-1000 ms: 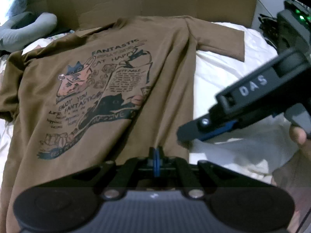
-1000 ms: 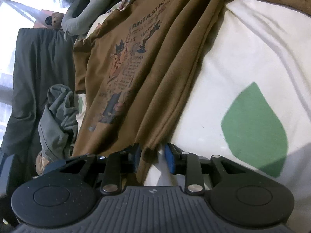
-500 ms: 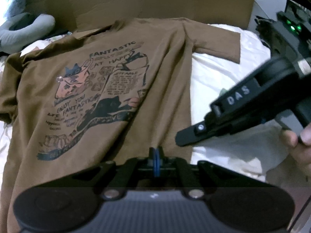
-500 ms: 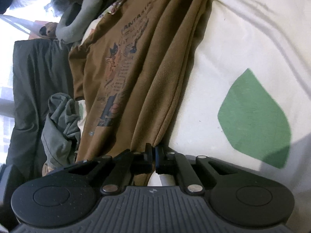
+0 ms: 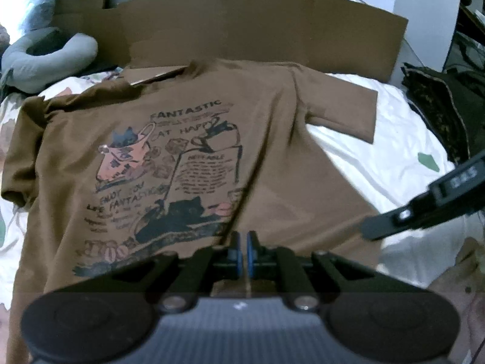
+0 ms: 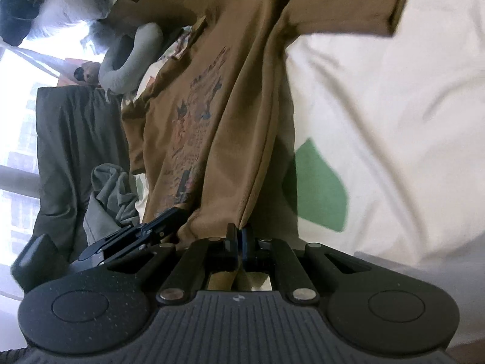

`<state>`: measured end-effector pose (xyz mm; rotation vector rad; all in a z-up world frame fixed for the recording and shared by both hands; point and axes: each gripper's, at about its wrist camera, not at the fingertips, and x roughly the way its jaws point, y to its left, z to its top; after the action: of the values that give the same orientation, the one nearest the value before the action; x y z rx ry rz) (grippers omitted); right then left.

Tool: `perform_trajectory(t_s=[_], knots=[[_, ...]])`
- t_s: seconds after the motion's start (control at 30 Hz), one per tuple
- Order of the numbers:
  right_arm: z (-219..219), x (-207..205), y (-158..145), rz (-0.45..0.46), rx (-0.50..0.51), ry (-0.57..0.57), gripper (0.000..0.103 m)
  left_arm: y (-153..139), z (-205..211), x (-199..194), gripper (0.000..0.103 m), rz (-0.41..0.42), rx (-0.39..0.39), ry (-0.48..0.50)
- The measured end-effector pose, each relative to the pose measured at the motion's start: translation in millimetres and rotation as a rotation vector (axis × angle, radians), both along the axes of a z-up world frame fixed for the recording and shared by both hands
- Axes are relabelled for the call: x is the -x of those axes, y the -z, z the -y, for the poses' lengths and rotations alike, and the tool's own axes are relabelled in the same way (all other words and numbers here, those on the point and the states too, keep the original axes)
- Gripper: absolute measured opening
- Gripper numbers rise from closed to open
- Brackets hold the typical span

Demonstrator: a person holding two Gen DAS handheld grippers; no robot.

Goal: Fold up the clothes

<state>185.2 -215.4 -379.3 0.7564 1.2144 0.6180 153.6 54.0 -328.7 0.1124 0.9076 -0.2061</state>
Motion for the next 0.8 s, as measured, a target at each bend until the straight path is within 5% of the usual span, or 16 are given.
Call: perform_trajectory(t_s=[0.8], knots=[[106.6, -17.1, -52.0, 0.081, 0.124, 0.164, 0.0, -7.6, 15.6, 5.8, 0.006, 0.008, 0.033, 0.084]])
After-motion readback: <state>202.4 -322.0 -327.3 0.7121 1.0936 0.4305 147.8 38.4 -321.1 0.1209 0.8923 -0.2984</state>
